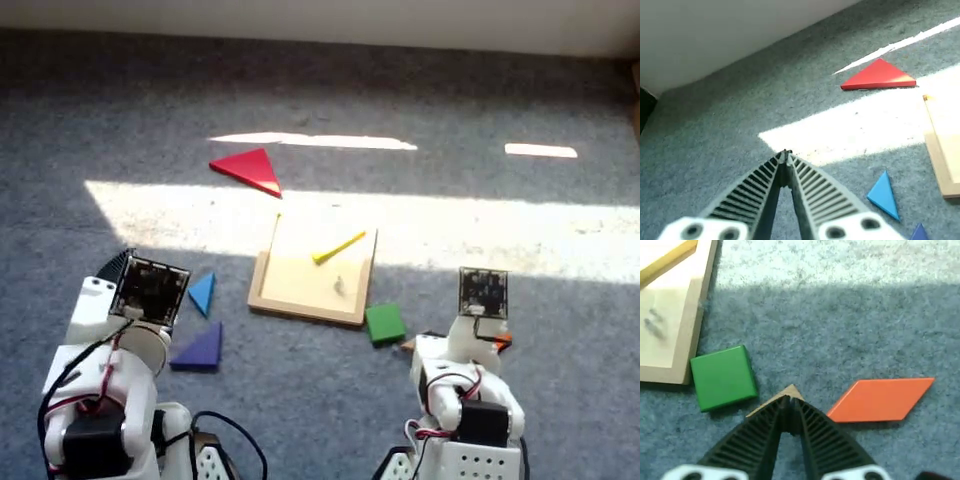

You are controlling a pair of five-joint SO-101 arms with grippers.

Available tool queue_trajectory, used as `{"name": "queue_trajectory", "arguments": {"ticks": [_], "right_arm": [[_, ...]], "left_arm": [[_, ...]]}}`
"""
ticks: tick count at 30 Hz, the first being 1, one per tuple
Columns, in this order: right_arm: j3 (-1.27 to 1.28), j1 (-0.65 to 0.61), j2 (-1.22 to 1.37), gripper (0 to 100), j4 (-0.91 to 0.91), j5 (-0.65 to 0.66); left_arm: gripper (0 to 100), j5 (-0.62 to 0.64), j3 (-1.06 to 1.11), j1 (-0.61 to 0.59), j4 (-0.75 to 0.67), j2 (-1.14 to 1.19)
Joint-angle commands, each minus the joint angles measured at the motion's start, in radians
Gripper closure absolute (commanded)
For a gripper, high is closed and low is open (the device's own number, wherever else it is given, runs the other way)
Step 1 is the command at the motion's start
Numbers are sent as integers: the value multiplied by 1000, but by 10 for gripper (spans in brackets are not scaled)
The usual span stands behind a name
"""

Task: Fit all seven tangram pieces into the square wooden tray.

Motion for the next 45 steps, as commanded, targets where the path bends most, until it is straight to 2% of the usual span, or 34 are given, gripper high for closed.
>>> {"name": "queue_trajectory", "arguments": {"ticks": [1, 4, 7, 12, 22, 24, 28, 32, 39, 45], "right_arm": [[18, 10, -19, 995, -24, 6], [87, 7, -19, 995, -27, 6], [137, 12, -19, 995, -93, 6], [193, 13, -19, 995, -136, 6], [194, 15, -19, 995, -136, 6], [194, 15, -19, 994, -136, 6], [194, 15, -19, 994, -136, 6], [194, 15, -19, 994, -136, 6], [194, 15, -19, 994, -134, 9], [194, 16, -19, 994, -134, 9]], "left_arm": [[989, -8, -196, -7, 8, 236], [960, -6, -340, 19, 38, 452], [882, 5, -464, 58, 77, 659], [750, 149, -605, 99, 77, 967], [736, 350, -888, 189, -106, 1511], [708, 385, -952, 194, -137, 1616], [646, 500, -1106, 193, -160, 1822], [642, 588, -1294, 194, -150, 2023], [643, 678, -1615, 194, -150, 2345], [643, 671, -1860, 209, -150, 2548]]}}
